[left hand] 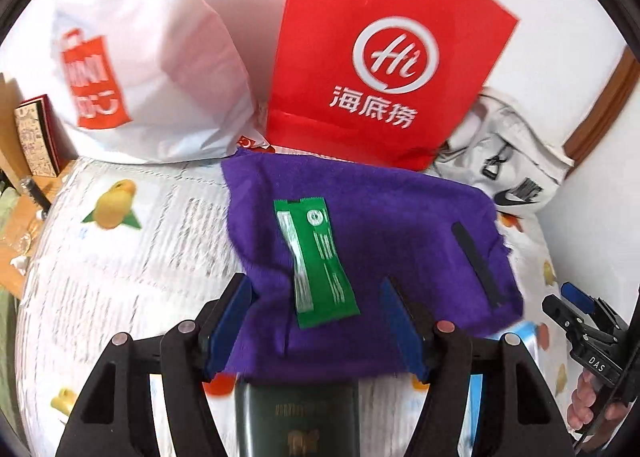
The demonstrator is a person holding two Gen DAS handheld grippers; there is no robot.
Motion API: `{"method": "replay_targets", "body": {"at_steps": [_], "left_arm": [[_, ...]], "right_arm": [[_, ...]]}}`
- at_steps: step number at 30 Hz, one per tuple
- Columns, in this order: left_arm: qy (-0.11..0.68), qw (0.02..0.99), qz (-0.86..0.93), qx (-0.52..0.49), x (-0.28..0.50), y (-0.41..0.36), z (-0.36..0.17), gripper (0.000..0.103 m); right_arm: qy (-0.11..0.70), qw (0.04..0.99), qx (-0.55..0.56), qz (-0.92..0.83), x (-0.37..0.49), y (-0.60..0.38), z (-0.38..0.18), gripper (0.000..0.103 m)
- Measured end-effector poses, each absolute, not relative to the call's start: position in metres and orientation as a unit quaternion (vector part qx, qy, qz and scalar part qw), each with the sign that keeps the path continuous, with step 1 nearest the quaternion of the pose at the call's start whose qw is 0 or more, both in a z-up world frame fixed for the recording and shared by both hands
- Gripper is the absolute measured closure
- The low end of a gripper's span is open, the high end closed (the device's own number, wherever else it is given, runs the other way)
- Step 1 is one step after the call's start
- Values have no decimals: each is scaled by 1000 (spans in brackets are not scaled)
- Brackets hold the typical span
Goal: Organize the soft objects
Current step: 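Open the left gripper to drop the packet onto the towel, then grasp the white rolled sock with the right gripper while the left gripper returns to the pile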
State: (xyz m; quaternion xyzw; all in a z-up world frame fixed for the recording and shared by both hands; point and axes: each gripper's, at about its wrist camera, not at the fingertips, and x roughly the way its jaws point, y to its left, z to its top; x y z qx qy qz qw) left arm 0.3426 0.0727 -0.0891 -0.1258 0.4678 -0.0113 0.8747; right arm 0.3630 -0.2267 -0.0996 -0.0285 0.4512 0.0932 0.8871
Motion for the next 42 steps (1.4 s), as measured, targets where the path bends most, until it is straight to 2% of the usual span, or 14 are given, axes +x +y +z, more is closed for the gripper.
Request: {"method": "replay_targets", "body": {"at_steps": [9,14,20,22,24,27,29,42], "left_arm": [[445,888,-22,-110,259,71,-57,38],[437,892,-35,-113,215,70,-52,38],[439,891,-40,-110,172,65,-63,38],[441,890,-41,-109,160,63,-69,38],[443,889,-38,-111,152,63,-75,38],[450,885,-33,-113,140,61,-88,38],[451,885,-29,-109,133,60,-96,38],[477,869,-47,-118,119,58,-143,38]], "right_arm": [[405,909,-1,101,270,-236,-65,28],[414,902,36,120,226,-243,-66,28],[400,907,12,131,173,-231,-78,29],[402,906,5,135,159,-227,-87,32],[410,901,3,144,150,-223,-99,45],[432,888,13,159,143,-220,-122,55],[443,881,21,162,139,-220,-134,58],[478,864,22,157,140,-206,-185,59]]}}
